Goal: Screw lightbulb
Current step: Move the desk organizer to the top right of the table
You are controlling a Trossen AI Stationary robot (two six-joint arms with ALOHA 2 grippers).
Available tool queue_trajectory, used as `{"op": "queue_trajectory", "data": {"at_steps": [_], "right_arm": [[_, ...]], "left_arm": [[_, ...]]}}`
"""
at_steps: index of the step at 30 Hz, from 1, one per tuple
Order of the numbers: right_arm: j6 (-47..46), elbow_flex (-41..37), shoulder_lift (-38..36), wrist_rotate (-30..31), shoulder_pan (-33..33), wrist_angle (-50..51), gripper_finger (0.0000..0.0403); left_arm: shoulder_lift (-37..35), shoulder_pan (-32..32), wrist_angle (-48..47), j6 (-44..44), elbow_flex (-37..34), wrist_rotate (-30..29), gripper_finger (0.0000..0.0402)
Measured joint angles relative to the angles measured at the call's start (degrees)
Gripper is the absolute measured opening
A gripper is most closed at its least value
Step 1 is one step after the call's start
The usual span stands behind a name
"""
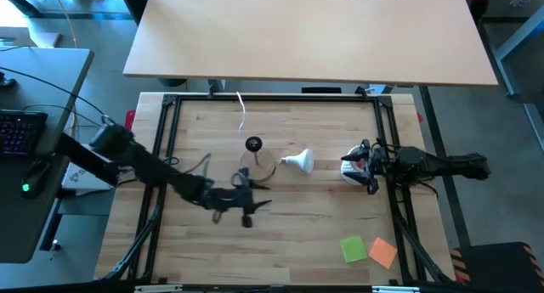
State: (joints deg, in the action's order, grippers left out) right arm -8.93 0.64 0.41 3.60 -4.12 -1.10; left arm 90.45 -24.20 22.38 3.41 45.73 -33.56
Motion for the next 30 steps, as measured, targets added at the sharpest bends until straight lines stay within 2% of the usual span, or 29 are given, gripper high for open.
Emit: {"op": "queue_trajectory", "data": {"at_steps": [4,8,10,13,15,19,24,26,30], "right_arm": [[0.6,0.0,0.0,0.0,0.0,-0.1,0.0259],[-16.2,0.0,0.0,-0.8,0.0,-2.9,0.0259],[-20.5,-0.1,0.0,-2.0,-0.2,-5.0,0.0259],[-19.9,-0.1,2.0,-6.5,-2.0,-8.8,0.0259],[-18.5,-0.1,4.6,-6.4,-4.2,-14.1,0.0259],[-12.6,-0.1,14.6,-3.3,-10.1,-28.7,0.0259],[-2.2,0.1,33.6,2.9,-17.4,-49.0,0.0259],[0.2,1.4,40.6,5.4,-18.9,-53.7,0.0259],[-1.3,5.7,49.8,5.0,-19.4,-60.6,0.0259]], "left_arm": [[7.6,3.7,0.0,3.8,7.7,0.0,0.0166],[12.8,7.1,-0.9,4.2,12.9,0.3,0.0166],[14.5,8.6,-2.1,3.9,15.1,0.3,0.0166],[16.6,10.7,-3.6,3.1,17.5,0.5,0.0166],[17.6,12.1,-3.7,2.8,18.2,1.3,0.0166],[17.8,14.3,-5.1,1.6,18.3,3.8,0.0166],[17.5,14.8,-7.3,0.2,18.2,4.0,0.0166],[17.5,14.5,-7.9,0.2,18.2,4.0,0.0166],[17.5,13.6,-8.9,-0.2,18.2,4.0,0.0166]]}}
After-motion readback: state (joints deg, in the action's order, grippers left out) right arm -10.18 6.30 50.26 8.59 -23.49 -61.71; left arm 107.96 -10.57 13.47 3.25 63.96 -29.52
